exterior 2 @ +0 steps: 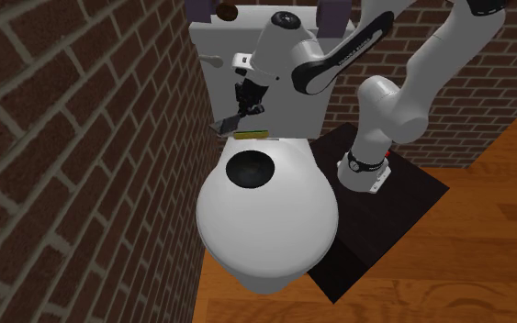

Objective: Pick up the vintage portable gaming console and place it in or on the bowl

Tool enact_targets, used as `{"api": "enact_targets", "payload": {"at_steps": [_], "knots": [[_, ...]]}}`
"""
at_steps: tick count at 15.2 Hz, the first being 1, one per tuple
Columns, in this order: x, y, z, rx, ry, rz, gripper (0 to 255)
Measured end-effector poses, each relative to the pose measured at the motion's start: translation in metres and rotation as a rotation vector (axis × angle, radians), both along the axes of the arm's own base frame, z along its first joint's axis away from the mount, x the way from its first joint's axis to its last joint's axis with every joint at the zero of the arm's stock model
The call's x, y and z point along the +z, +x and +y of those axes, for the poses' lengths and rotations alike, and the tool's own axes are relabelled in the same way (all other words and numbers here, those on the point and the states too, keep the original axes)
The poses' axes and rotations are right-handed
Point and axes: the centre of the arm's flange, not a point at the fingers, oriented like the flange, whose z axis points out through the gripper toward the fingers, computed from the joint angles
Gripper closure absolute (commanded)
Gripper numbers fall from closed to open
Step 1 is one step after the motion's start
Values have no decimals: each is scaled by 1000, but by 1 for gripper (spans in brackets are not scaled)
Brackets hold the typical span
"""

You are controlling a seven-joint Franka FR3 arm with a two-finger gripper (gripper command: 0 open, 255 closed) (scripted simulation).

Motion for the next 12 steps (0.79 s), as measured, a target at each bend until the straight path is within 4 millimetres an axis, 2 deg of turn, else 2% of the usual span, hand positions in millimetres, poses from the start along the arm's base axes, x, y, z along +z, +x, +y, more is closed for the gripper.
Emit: {"api": "enact_targets", "payload": {"at_steps": [4, 6, 12], "knots": [[20, 1, 7, 0, 0, 0, 255], [29, 5, 26, 1, 1, -1, 255], [43, 11, 104, 2, 0, 0, 255]]}}
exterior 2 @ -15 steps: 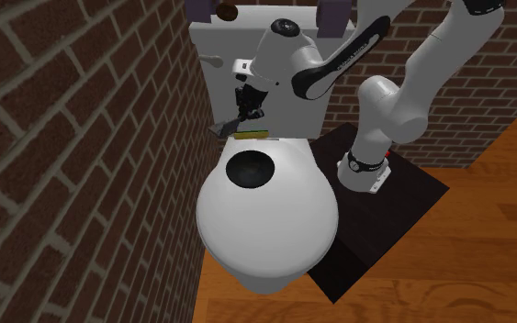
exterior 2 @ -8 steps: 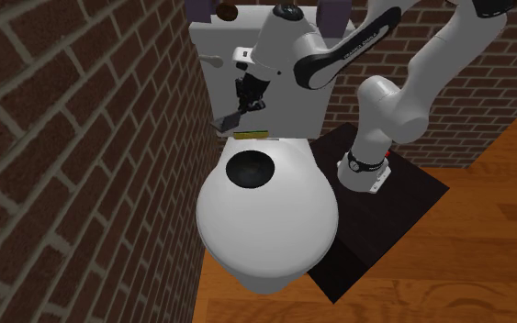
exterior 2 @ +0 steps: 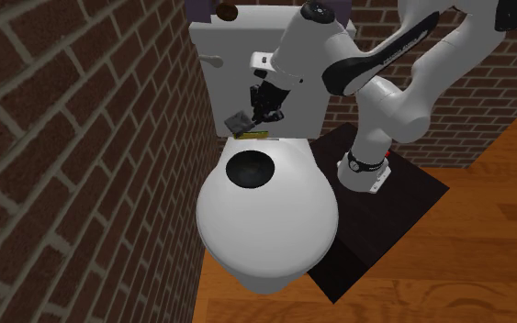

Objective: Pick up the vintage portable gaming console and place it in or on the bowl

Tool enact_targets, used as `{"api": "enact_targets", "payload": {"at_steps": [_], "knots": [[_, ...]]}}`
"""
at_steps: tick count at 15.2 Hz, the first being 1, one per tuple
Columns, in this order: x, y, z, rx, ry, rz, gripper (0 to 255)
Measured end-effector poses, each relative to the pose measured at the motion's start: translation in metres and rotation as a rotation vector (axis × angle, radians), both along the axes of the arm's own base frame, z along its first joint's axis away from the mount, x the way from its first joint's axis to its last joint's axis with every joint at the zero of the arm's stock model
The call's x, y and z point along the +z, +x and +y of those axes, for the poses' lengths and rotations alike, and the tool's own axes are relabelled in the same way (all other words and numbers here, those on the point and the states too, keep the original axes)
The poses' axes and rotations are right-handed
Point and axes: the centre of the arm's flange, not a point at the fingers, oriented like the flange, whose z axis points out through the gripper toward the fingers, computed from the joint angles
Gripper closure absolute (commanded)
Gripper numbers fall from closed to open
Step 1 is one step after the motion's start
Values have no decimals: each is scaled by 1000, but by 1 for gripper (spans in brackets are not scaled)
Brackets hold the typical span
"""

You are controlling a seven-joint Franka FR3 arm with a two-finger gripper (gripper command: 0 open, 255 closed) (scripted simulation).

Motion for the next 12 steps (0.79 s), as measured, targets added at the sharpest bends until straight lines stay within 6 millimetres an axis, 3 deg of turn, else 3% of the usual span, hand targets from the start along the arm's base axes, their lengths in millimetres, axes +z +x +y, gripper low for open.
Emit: {"api": "enact_targets", "payload": {"at_steps": [5, 12], "knots": [[16, 8, 60, 0, 0, 0, 255], [-14, 8, 69, -2, 1, 1, 255]]}}
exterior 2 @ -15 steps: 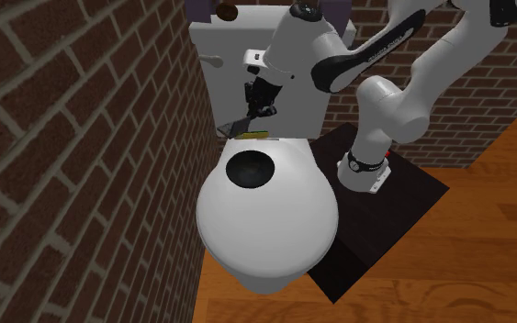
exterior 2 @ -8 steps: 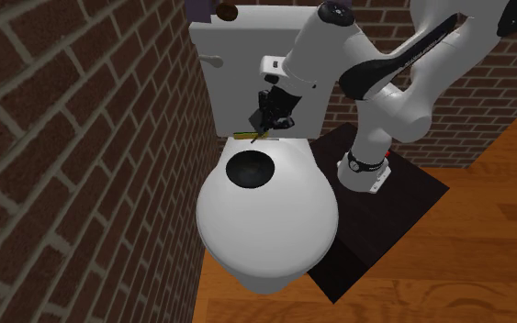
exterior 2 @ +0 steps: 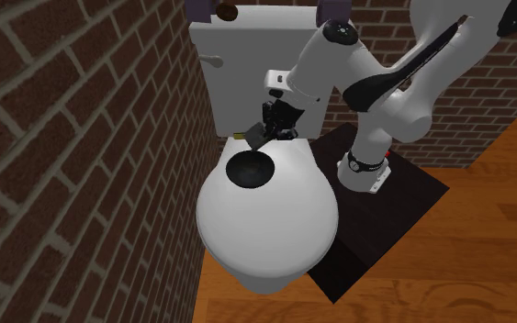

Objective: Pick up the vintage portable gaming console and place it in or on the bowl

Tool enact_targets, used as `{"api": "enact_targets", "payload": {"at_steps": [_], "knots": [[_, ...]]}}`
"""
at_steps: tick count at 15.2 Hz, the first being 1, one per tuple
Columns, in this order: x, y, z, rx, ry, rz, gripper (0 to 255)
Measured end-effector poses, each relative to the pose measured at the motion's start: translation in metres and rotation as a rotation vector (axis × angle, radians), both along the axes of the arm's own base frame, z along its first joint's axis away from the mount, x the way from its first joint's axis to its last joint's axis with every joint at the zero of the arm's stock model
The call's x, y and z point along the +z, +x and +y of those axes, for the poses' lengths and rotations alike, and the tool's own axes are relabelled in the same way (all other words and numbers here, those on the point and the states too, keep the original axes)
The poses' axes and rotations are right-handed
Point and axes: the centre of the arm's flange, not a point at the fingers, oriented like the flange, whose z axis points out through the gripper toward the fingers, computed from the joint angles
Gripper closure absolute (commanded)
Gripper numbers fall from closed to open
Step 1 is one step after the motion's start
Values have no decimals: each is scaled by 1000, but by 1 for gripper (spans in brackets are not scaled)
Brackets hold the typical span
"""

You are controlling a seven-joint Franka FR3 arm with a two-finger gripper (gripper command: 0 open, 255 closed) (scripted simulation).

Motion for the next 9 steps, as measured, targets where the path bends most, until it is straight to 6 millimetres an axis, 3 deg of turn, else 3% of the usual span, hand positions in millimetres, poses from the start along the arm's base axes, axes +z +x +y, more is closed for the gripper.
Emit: {"api": "enact_targets", "payload": {"at_steps": [9], "knots": [[-48, 1, 1, 0, 0, 0, 255]]}}
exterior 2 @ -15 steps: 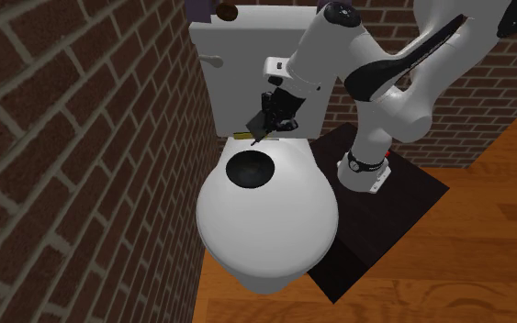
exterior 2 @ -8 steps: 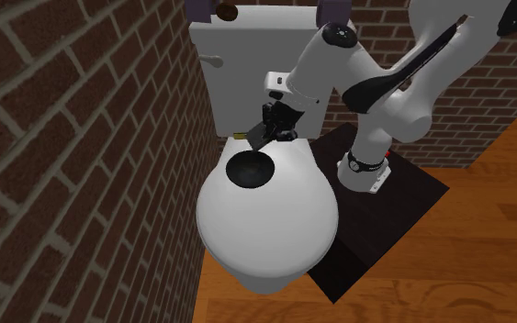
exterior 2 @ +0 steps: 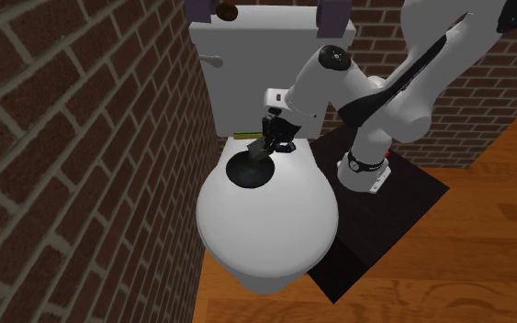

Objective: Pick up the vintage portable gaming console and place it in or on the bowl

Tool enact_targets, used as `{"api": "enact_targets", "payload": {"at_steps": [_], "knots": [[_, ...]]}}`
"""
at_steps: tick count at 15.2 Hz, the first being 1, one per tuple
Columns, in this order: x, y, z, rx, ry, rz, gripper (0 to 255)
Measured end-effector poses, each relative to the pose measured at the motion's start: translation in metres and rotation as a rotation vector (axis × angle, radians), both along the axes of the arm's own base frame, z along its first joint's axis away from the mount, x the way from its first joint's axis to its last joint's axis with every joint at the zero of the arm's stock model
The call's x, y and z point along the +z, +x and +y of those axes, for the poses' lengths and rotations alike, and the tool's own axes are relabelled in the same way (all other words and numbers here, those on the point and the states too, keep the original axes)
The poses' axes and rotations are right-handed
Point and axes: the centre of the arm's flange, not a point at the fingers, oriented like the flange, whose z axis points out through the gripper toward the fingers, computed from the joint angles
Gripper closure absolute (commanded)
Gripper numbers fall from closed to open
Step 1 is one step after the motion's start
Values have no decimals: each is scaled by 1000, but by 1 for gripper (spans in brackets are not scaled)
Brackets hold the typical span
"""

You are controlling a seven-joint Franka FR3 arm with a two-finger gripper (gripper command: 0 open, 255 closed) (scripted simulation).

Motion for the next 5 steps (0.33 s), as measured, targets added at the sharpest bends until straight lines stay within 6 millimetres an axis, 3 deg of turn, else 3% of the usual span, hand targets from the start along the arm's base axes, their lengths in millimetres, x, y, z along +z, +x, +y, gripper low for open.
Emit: {"api": "enact_targets", "payload": {"at_steps": [5], "knots": [[-24, -1, -1, 0, 0, 0, 255]]}}
